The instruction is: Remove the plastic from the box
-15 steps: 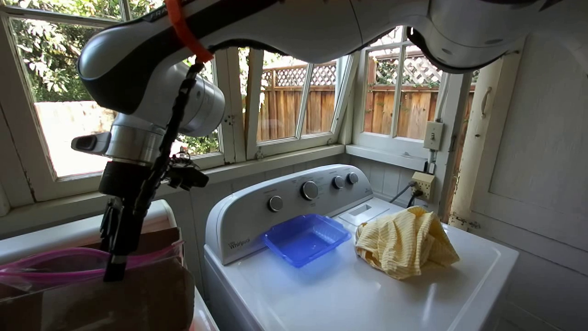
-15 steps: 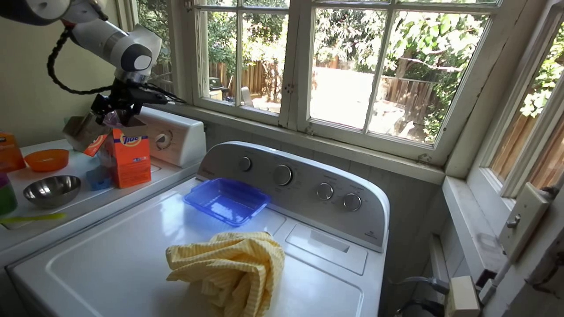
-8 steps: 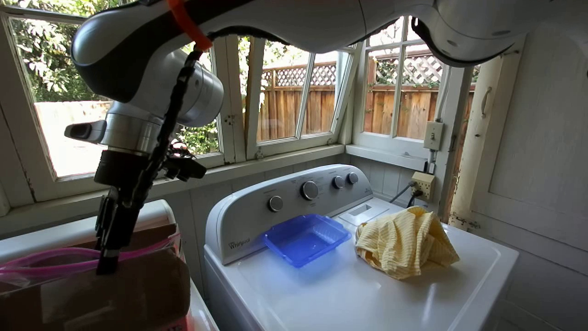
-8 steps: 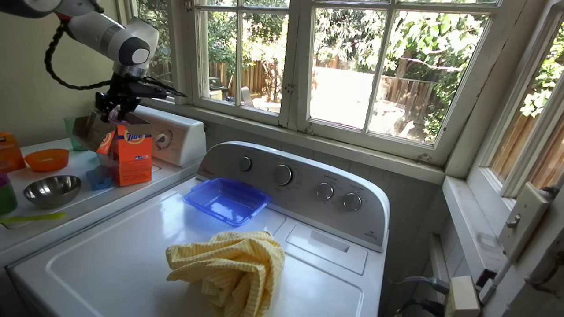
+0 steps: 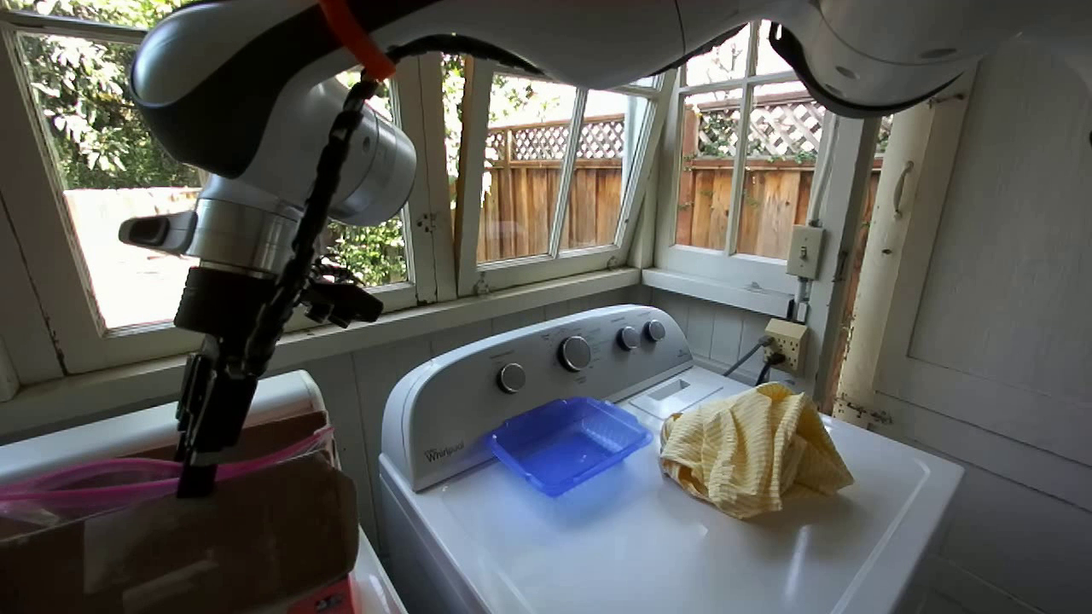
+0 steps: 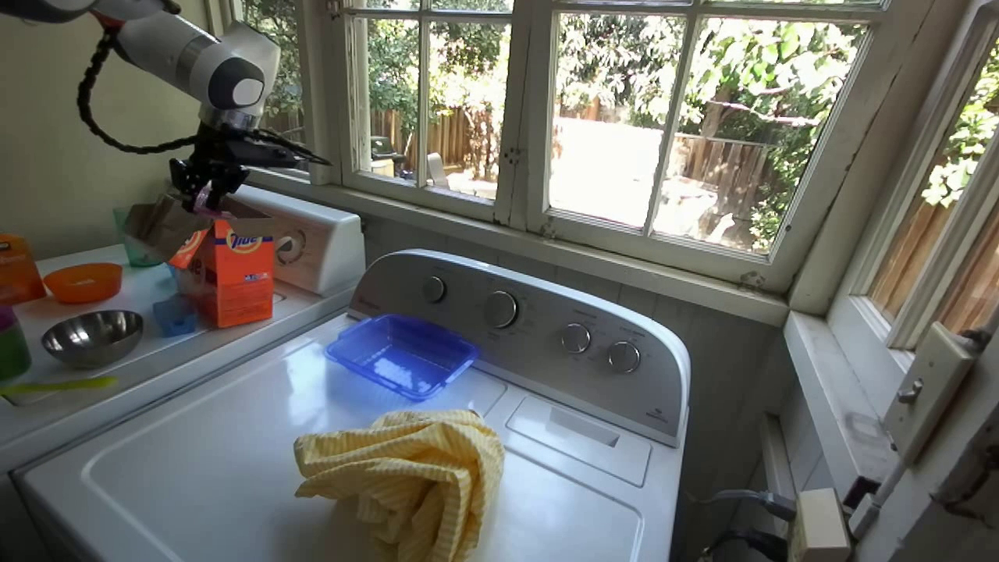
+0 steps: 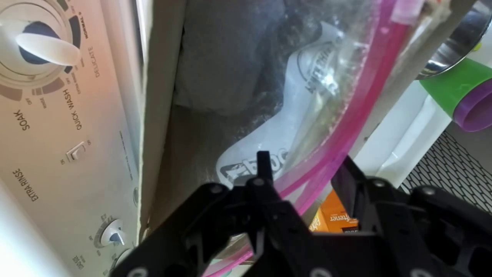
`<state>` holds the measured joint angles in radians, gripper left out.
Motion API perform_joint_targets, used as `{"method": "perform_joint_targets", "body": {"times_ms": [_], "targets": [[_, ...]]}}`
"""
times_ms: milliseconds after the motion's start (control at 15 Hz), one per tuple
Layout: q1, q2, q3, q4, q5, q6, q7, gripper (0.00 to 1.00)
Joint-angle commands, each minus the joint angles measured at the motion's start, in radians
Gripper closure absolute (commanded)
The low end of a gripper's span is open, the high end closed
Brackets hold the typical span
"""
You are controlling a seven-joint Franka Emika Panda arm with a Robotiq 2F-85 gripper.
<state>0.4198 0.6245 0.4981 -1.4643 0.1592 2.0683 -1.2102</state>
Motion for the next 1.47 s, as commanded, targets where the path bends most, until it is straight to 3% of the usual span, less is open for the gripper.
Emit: {"method": "perform_joint_targets", "body": {"times_ms": [0, 67, 467, 733, 800, 867, 933, 1133, 1400], "targets": [[0.005, -0.011, -0.010, -0.012, -0.005, 0.020, -0.008, 0.41], [0.005, -0.012, -0.011, -0.013, -0.005, 0.022, -0.008, 0.38], [0.008, -0.009, -0.021, -0.020, -0.014, 0.024, -0.003, 0.47], [0.011, -0.010, -0.033, -0.030, -0.031, 0.023, 0.002, 0.65], [0.012, -0.010, -0.036, -0.032, -0.037, 0.022, 0.004, 0.64], [0.012, -0.010, -0.037, -0.033, -0.040, 0.022, 0.005, 0.80], [0.013, -0.009, -0.039, -0.031, -0.043, 0.022, 0.006, 0.89], [0.009, -0.010, -0.033, -0.022, -0.042, 0.013, -0.005, 1.00], [-0.005, -0.003, -0.013, -0.003, -0.009, -0.008, -0.024, 0.99]]}}
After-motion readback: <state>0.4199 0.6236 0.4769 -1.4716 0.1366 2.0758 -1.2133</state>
